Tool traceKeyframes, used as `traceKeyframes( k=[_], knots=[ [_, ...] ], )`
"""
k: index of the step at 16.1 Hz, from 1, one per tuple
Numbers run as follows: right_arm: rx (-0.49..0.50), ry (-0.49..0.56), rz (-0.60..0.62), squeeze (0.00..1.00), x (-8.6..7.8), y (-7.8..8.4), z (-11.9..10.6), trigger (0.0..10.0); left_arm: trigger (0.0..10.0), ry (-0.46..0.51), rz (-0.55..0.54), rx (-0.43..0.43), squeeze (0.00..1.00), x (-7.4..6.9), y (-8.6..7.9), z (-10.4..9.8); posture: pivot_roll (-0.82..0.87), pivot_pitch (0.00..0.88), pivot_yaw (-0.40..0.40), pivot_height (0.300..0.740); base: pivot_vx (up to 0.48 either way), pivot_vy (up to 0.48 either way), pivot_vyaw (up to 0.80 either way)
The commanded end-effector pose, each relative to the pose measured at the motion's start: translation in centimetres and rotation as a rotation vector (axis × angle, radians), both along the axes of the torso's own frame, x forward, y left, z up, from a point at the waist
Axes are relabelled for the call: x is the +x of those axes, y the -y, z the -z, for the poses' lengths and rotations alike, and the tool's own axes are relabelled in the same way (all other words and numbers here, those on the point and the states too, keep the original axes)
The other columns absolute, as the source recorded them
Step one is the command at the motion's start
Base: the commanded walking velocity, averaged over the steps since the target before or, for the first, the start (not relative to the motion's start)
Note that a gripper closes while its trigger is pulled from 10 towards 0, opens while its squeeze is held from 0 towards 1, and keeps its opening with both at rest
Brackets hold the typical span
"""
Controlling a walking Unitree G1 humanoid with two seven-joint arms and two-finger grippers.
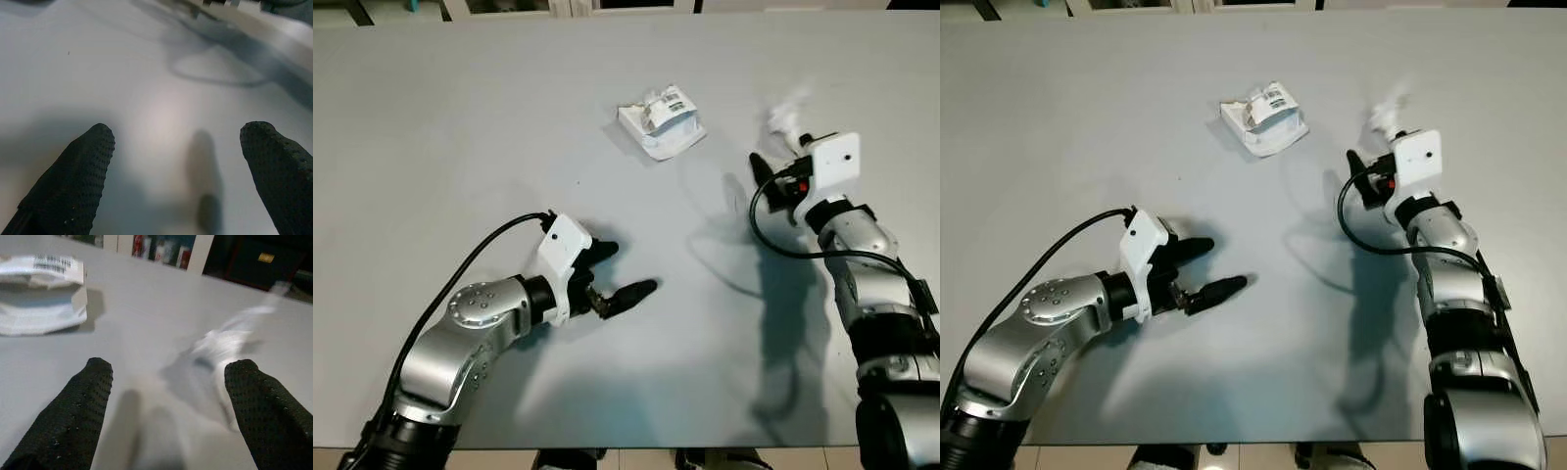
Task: Picking trash to rubbish bin
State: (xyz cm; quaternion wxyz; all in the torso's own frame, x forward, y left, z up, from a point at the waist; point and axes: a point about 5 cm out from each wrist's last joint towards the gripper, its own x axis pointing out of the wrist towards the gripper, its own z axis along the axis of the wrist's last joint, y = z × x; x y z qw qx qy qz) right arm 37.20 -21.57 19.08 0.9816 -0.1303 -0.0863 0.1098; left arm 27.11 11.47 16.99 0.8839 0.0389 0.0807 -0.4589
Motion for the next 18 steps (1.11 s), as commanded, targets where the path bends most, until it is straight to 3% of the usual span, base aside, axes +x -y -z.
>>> traceKeyframes(
  k=[1, 3, 7, 8, 9, 10, 11, 18],
  knots=[
    [-0.015, -0.004, -0.005, 1.00, 0.1, 0.3, 0.1, 10.0, 10.0, 0.046, -0.001, -0.020, 0.00, 0.0, 0.2, -0.9, 0.40, 0.292, 0.039, 0.740, 0.000, 0.000, 0.00],
    [-0.028, -0.034, 0.001, 1.00, 0.4, 0.5, 0.7, 10.0, 10.0, 0.083, -0.013, -0.058, 0.00, 0.2, 0.8, -1.9, 0.40, 0.298, 0.028, 0.740, 0.000, 0.000, 0.00],
    [-0.026, -0.082, -0.001, 1.00, 0.5, 0.7, 1.8, 10.0, 10.0, 0.062, 0.011, -0.073, 0.00, -0.3, 1.2, -1.7, 0.39, 0.302, 0.023, 0.740, 0.000, 0.000, 0.00],
    [0.000, -0.136, -0.012, 1.00, 0.4, 0.8, 2.8, 4.6, 10.0, 0.058, 0.021, -0.064, 0.00, -0.5, 1.2, -1.6, 0.39, 0.304, 0.023, 0.740, 0.000, 0.000, 0.00],
    [0.039, -0.182, -0.024, 1.00, 0.2, 0.8, 3.8, 0.8, 10.0, 0.058, 0.021, -0.059, 0.00, -0.6, 1.1, -1.5, 0.39, 0.304, 0.023, 0.740, 0.000, 0.000, 0.00],
    [0.052, -0.213, -0.039, 0.93, -0.1, 0.8, 4.6, 0.0, 10.0, 0.055, 0.020, -0.055, 0.00, -0.6, 1.1, -1.4, 0.40, 0.304, 0.022, 0.740, 0.000, 0.000, 0.00],
    [0.063, -0.242, -0.058, 0.00, -0.4, 0.6, 5.5, 0.0, 10.0, 0.052, 0.020, -0.054, 0.00, -0.6, 1.1, -1.3, 0.40, 0.304, 0.022, 0.740, 0.000, 0.000, 0.00],
    [0.101, -0.298, -0.085, 0.00, -2.2, 0.3, 8.7, 0.0, 10.0, 0.038, 0.019, -0.036, 0.00, -0.7, 1.0, -0.8, 0.39, 0.304, 0.027, 0.740, 0.000, 0.000, 0.00]
  ],
)
